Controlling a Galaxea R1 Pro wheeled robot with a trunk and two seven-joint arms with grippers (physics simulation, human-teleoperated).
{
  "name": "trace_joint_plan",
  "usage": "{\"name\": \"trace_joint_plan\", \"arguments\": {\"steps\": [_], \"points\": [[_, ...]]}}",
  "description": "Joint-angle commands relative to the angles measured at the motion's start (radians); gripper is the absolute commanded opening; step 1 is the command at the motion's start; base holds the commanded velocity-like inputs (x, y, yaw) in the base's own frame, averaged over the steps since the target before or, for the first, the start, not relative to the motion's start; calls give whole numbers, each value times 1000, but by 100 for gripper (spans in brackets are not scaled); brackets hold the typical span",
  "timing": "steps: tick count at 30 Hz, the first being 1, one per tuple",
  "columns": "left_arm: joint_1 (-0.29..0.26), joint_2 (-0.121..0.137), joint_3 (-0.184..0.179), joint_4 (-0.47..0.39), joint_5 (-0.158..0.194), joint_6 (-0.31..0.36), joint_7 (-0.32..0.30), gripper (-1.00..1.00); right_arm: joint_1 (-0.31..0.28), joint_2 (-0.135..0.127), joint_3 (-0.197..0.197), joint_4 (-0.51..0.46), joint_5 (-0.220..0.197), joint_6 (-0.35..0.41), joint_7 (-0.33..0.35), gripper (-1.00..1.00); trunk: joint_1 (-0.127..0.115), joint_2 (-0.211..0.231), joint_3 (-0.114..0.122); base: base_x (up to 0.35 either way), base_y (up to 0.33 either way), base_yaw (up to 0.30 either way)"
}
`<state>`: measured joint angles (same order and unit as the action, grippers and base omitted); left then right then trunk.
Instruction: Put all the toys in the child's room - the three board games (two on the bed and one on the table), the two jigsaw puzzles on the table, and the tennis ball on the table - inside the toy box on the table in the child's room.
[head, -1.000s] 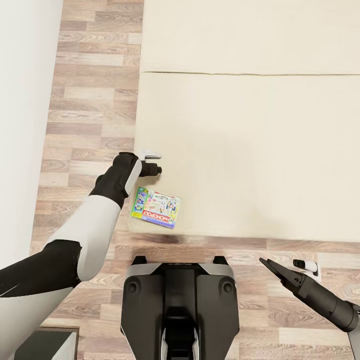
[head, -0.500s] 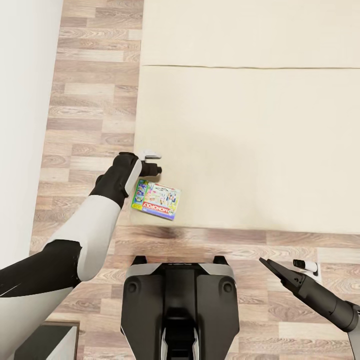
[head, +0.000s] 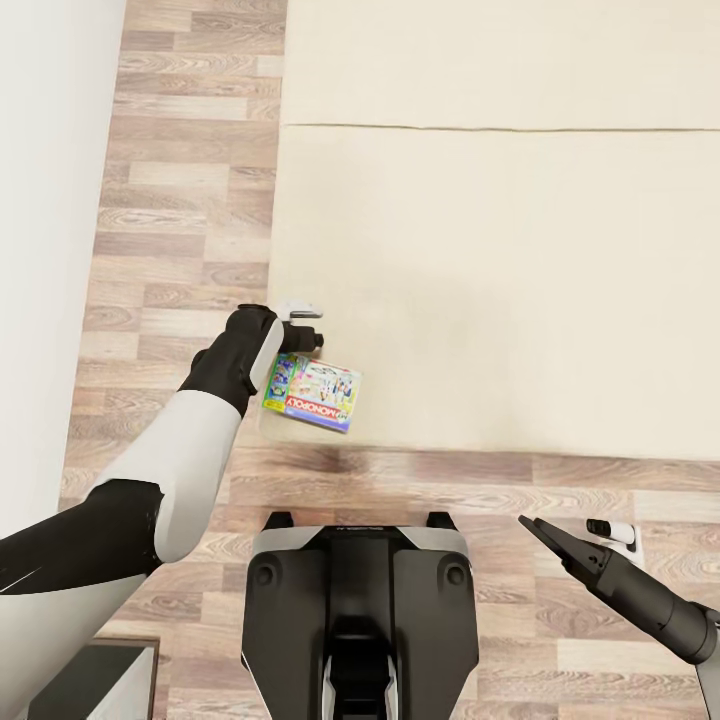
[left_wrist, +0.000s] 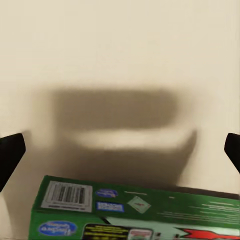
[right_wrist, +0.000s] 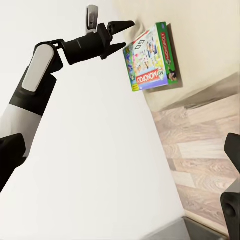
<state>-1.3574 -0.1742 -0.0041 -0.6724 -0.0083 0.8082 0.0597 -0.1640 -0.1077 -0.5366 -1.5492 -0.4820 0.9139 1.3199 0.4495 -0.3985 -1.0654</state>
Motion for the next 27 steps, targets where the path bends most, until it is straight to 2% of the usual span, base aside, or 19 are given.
{"name": "trace_joint_plan", "arguments": {"steps": [1, 27], "points": [[0, 0, 0, -1, 0, 4, 3, 100, 0, 0, 0, 0, -3, 7, 1, 100, 1, -2, -1, -44, 0, 0], [0, 0, 0, -1, -1, 5, 3, 100, 0, 0, 0, 0, -3, 7, 1, 100, 1, -2, -1, -28, 0, 0]]}}
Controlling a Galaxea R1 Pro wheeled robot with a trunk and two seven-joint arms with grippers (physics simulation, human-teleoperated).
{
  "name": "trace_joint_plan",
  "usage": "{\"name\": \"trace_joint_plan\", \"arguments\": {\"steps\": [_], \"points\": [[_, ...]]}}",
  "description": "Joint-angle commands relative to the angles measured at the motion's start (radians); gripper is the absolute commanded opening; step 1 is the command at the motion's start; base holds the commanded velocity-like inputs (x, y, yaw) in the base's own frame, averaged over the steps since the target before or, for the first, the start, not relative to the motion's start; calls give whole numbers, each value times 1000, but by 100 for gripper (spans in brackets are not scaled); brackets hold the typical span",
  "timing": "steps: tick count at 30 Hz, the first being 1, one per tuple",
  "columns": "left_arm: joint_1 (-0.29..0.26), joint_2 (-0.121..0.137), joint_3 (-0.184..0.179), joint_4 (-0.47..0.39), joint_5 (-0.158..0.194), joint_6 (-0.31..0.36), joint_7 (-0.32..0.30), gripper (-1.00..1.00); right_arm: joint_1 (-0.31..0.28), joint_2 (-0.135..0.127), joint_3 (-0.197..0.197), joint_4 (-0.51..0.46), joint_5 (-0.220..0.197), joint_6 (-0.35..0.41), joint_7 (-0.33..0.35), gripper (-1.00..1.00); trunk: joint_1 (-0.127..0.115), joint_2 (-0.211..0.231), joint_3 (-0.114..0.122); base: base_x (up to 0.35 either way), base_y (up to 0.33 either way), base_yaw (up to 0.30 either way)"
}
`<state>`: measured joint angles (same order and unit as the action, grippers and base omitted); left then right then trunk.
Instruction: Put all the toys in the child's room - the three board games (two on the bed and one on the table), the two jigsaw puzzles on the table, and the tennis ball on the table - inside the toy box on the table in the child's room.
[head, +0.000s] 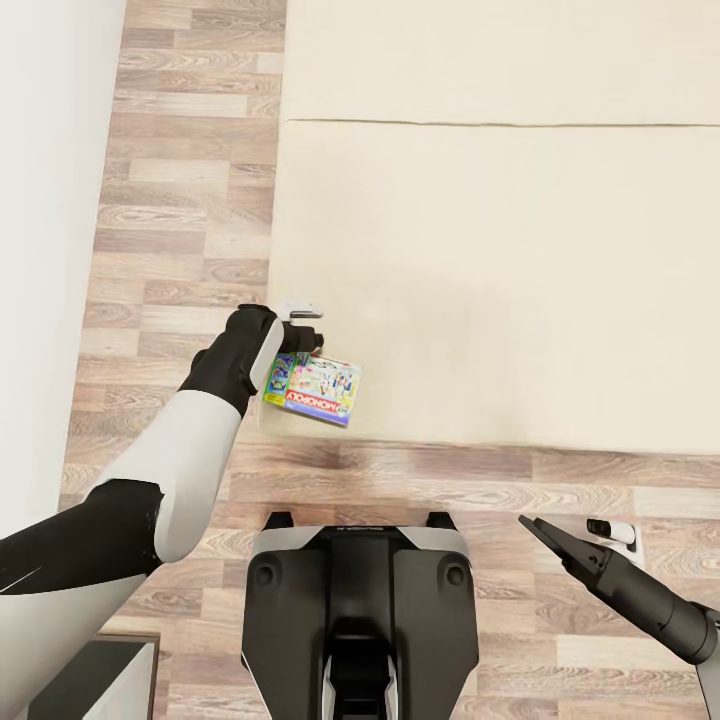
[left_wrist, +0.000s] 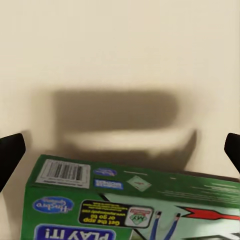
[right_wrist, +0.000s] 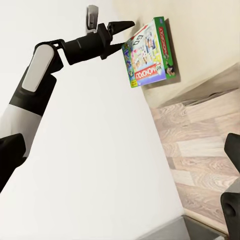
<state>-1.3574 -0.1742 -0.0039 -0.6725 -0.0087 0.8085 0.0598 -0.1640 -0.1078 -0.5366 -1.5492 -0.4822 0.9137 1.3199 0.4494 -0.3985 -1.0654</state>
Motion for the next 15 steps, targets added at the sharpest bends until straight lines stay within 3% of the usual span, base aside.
{"name": "trace_joint_plan", "arguments": {"steps": [1, 15], "points": [[0, 0, 0, -1, 0, 4, 3, 100, 0, 0, 0, 0, -3, 7, 1, 100, 1, -2, -1, -13, 0, 0], [0, 0, -1, -1, 0, 4, 3, 100, 0, 0, 0, 1, -4, 7, 1, 100, 1, -2, -1, -50, 0, 0]]}}
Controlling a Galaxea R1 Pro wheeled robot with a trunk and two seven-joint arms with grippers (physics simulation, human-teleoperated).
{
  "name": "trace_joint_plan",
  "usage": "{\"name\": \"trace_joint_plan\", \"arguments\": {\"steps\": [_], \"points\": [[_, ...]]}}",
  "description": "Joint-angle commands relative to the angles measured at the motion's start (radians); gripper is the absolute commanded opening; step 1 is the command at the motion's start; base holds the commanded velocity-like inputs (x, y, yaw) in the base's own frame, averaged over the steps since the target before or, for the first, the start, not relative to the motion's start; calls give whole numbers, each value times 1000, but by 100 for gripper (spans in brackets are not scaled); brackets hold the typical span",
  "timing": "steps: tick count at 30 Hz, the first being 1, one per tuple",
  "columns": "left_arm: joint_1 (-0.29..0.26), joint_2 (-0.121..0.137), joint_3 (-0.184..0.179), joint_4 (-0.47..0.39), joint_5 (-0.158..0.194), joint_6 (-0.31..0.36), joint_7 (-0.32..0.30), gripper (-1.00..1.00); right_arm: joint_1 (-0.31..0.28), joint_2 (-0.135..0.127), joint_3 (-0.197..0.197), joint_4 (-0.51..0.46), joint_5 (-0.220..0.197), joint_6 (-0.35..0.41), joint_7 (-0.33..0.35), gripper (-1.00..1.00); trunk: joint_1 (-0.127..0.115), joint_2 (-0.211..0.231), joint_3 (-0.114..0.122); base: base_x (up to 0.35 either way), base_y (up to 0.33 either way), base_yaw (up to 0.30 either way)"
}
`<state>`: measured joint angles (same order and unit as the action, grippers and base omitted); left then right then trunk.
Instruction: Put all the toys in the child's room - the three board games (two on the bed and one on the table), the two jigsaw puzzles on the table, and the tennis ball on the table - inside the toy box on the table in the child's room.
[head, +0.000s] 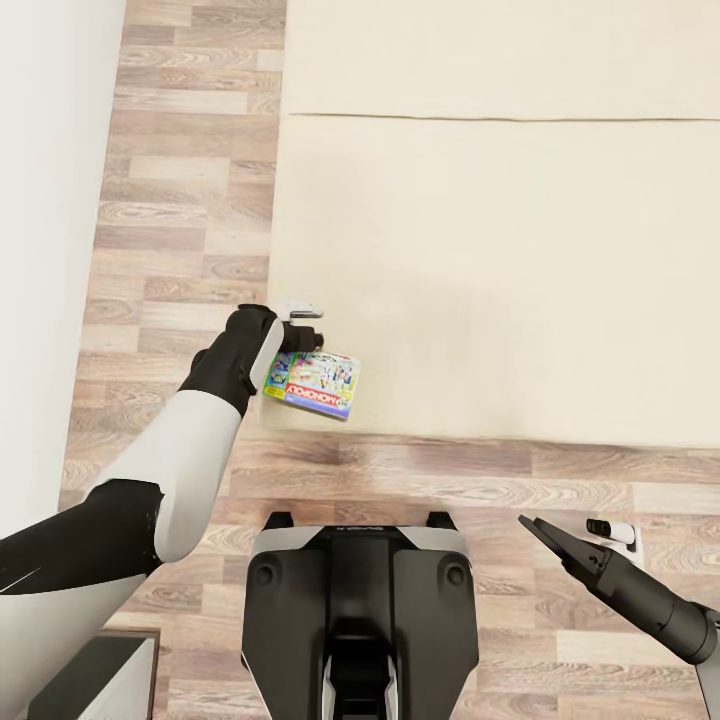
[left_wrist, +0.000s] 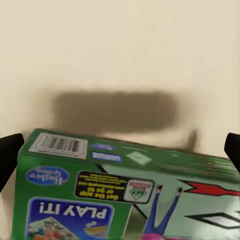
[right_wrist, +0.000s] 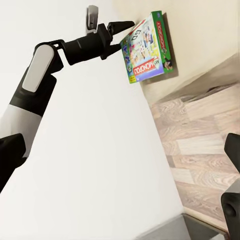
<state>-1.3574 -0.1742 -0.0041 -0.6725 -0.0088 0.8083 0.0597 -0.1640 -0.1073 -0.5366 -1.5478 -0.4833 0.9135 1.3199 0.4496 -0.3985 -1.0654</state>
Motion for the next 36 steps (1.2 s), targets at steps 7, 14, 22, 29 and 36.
{"name": "trace_joint_plan", "arguments": {"steps": [7, 14, 22, 29, 36], "points": [[0, 0, 0, -1, 0, 5, 3, 100, 0, 0, 0, 0, -3, 7, 1, 100, 0, -2, -1, -53, 0, 0], [0, 0, 0, -1, 0, 4, 3, 100, 0, 0, 0, 0, -2, 7, 1, 100, 0, -2, -1, -8, 0, 0], [0, 0, 0, -1, 0, 3, 3, 100, 0, -1, 0, 0, -2, 7, 1, 100, 0, -2, -1, -1, 0, 0], [0, 0, 0, -1, 0, 4, 3, 100, 0, -1, 0, 0, -1, 7, 1, 100, 0, -2, -1, -34, 0, 0], [0, 0, 0, -1, 0, 4, 3, 100, 0, -1, 0, 0, -2, 7, 1, 100, 0, -2, -1, -81, 0, 0]]}}
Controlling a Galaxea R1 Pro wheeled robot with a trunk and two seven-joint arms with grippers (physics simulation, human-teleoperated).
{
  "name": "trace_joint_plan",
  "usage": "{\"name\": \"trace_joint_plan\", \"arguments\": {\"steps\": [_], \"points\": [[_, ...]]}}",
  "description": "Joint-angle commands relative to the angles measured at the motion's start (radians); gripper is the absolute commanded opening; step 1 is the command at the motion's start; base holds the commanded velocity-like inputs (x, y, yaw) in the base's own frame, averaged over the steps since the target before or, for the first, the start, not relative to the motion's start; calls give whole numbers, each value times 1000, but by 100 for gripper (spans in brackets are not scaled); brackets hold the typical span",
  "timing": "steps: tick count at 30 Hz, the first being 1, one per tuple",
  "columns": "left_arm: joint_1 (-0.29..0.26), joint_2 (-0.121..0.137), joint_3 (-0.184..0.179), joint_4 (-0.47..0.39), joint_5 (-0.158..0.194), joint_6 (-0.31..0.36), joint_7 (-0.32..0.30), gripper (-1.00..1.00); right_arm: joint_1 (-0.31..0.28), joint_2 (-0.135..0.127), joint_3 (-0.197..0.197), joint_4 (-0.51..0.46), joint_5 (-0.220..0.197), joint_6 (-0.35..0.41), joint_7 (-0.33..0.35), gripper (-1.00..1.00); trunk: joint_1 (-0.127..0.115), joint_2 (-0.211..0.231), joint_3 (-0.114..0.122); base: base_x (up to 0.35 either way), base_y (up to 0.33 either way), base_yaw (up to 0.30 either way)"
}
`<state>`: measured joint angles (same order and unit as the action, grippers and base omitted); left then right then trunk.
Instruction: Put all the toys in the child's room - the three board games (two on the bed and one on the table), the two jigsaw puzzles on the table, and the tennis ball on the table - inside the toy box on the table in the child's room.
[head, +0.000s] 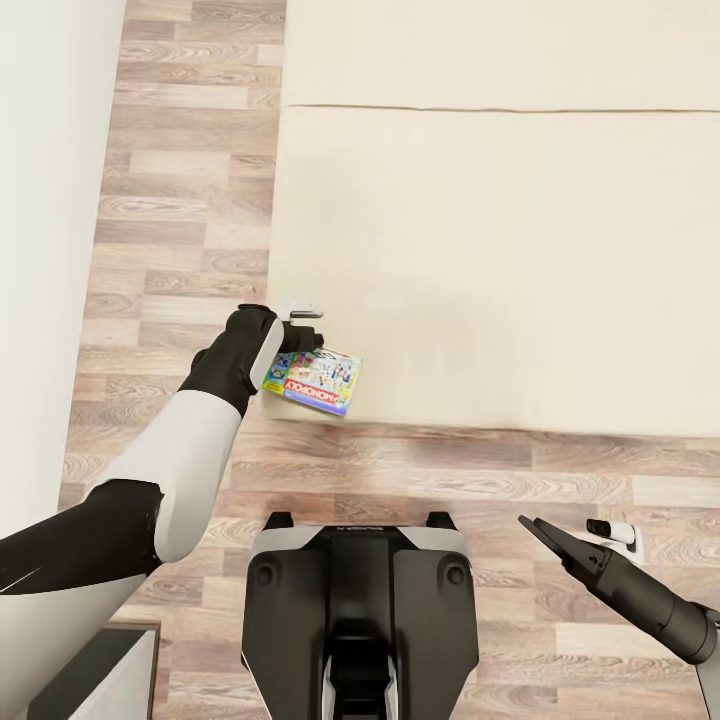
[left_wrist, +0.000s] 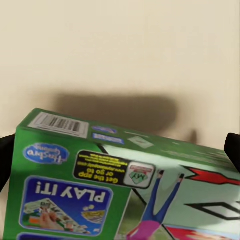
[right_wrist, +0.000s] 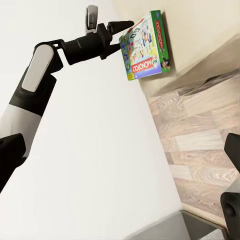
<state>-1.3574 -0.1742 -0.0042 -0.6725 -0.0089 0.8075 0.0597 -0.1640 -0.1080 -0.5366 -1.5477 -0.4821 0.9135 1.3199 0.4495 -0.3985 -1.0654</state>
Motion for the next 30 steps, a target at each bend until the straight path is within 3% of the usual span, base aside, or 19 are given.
{"name": "trace_joint_plan", "arguments": {"steps": [1, 30], "points": [[0, 0, 0, -1, 0, 4, 3, 100, 0, 0, 0, 0, -3, 7, 1, 100, 1, -2, -1, -39, 0, 0], [0, 0, 0, -1, 0, 4, 4, 100, 0, -1, 0, 0, -4, 7, 1, 100, 1, -2, -1, -68, 0, 0]]}}
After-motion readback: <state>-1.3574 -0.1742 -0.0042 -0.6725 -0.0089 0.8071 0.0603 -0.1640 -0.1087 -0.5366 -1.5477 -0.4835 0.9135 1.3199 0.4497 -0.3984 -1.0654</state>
